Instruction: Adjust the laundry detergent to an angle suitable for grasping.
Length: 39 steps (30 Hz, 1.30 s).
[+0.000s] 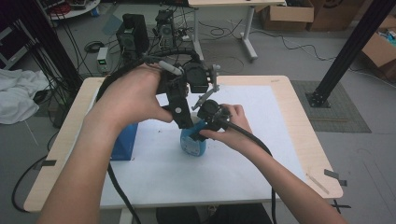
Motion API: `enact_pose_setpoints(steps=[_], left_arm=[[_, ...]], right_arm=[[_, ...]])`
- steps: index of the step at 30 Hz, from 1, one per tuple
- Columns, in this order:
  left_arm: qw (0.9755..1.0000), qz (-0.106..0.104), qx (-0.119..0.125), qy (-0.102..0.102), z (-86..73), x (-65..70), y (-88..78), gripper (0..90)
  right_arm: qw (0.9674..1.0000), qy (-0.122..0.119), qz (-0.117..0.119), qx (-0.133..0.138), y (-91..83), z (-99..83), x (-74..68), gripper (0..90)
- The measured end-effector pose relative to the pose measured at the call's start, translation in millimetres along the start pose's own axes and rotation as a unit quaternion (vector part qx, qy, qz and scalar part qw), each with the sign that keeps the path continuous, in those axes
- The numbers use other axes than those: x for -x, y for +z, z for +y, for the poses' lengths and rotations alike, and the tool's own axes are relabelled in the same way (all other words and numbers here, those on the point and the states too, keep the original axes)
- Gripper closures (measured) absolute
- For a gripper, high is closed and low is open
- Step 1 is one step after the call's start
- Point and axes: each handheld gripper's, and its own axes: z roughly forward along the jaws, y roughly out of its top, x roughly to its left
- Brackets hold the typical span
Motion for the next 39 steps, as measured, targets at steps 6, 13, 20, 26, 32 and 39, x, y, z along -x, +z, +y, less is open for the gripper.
enact_pose_setpoints(steps=[6, 13, 20, 26, 32, 39], left_arm=[[1.0, 0.002, -0.004, -0.001, -1.8, -1.5, -0.3, 10.7], [1.0, 0.002, -0.004, -0.003, -5.1, -1.5, 0.0, 10.7], [1.0, 0.004, -0.005, -0.004, -7.3, -1.1, 0.8, 10.6], [1.0, 0.005, -0.006, -0.005, -7.0, -1.4, 0.1, 10.7], [0.9999, 0.004, -0.011, -0.004, -6.6, -1.6, 1.0, 10.7], [0.9999, 0.004, -0.009, -0.006, -9.3, -3.1, 0.2, 10.8]], right_arm=[[1.0, 0.0, 0.0, -0.003, 7.5, 0.8, -1.9, 26.4], [1.0, -0.008, -0.003, -0.001, 13.2, 2.6, -5.7, 33.1], [0.9998, -0.011, -0.015, 0.008, 14.6, 0.7, -5.9, 41.7], [0.9996, -0.015, -0.015, 0.017, 14.6, -1.3, -5.5, 42.5], [0.9995, -0.018, -0.012, 0.021, 14.7, -1.2, -4.4, 43.0], [0.9981, -0.052, 0.008, 0.032, 9.5, 3.1, -2.3, 43.3]])
